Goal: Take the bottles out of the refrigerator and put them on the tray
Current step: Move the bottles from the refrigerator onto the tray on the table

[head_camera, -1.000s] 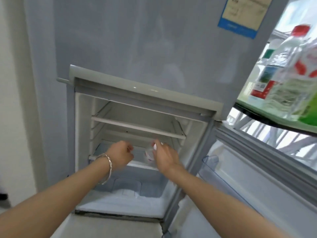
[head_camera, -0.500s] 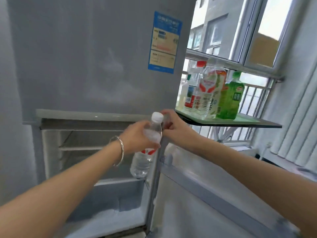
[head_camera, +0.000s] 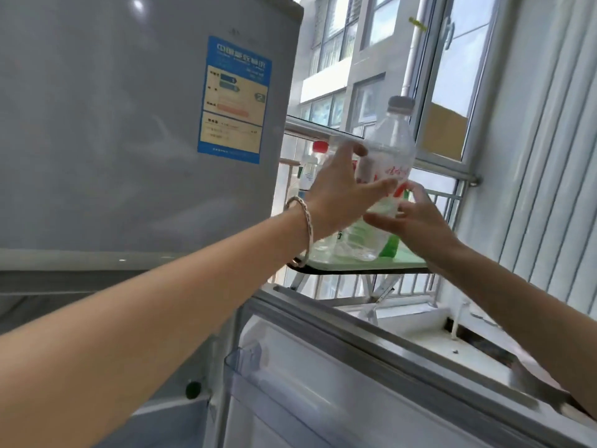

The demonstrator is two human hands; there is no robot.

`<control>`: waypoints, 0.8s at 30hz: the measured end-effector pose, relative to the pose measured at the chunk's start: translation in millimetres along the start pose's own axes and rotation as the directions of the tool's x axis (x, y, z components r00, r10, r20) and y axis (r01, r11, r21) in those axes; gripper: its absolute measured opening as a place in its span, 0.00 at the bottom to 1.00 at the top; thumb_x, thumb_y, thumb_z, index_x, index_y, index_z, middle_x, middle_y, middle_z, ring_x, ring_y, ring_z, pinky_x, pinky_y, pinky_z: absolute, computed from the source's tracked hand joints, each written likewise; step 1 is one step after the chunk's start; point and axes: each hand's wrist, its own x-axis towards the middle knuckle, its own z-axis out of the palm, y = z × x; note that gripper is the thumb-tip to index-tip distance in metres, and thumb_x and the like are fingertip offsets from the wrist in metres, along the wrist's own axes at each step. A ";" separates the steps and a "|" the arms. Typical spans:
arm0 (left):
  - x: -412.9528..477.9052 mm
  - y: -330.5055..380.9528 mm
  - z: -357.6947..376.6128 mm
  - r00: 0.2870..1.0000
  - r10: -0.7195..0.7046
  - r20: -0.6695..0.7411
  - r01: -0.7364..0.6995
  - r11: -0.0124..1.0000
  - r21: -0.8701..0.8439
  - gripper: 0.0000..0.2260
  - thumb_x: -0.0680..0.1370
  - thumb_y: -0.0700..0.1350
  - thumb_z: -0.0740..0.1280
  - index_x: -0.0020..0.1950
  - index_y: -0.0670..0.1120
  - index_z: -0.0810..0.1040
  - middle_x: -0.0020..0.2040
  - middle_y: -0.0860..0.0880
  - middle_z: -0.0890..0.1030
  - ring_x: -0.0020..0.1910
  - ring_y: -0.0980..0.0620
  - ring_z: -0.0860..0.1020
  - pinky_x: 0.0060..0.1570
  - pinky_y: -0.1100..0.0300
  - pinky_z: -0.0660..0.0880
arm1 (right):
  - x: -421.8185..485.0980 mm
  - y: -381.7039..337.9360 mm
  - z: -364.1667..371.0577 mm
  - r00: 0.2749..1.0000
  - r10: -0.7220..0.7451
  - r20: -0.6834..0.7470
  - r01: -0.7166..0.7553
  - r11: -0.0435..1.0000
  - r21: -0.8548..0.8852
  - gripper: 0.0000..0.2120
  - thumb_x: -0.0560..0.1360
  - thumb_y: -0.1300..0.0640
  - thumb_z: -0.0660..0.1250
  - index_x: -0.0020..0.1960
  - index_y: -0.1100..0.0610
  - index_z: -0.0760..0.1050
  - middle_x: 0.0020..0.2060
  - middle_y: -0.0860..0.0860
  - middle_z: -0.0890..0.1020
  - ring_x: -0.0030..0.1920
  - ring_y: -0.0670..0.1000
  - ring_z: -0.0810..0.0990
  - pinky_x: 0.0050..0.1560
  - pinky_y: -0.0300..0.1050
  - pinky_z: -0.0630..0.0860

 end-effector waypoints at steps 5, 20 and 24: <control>7.0 -45.0 58.8 0.982 -0.066 0.176 0.060 0.997 0.038 0.19 0.80 0.47 0.61 0.70 0.42 0.68 0.57 0.46 0.78 0.40 0.50 0.78 0.30 0.69 0.70 | 38.5 52.9 -16.2 0.993 0.116 0.032 -0.117 0.993 0.031 0.19 0.70 0.62 0.73 0.57 0.57 0.71 0.53 0.58 0.83 0.47 0.48 0.85 0.54 0.50 0.81; -1.7 -76.7 59.3 0.980 -0.109 0.166 0.094 0.991 0.096 0.17 0.81 0.46 0.61 0.68 0.42 0.70 0.64 0.46 0.76 0.58 0.51 0.74 0.55 0.64 0.71 | 62.2 93.9 20.2 0.979 0.159 0.127 -0.163 0.986 0.019 0.34 0.72 0.52 0.72 0.72 0.58 0.61 0.53 0.49 0.83 0.53 0.48 0.83 0.59 0.54 0.78; -16.1 -70.9 36.0 0.983 -0.129 0.132 0.113 0.986 0.126 0.16 0.81 0.45 0.60 0.67 0.41 0.71 0.62 0.44 0.77 0.52 0.51 0.77 0.45 0.67 0.73 | 39.5 59.8 25.5 0.982 0.022 -0.186 -0.031 0.998 -0.045 0.28 0.74 0.53 0.72 0.68 0.59 0.63 0.53 0.52 0.76 0.48 0.47 0.78 0.45 0.39 0.77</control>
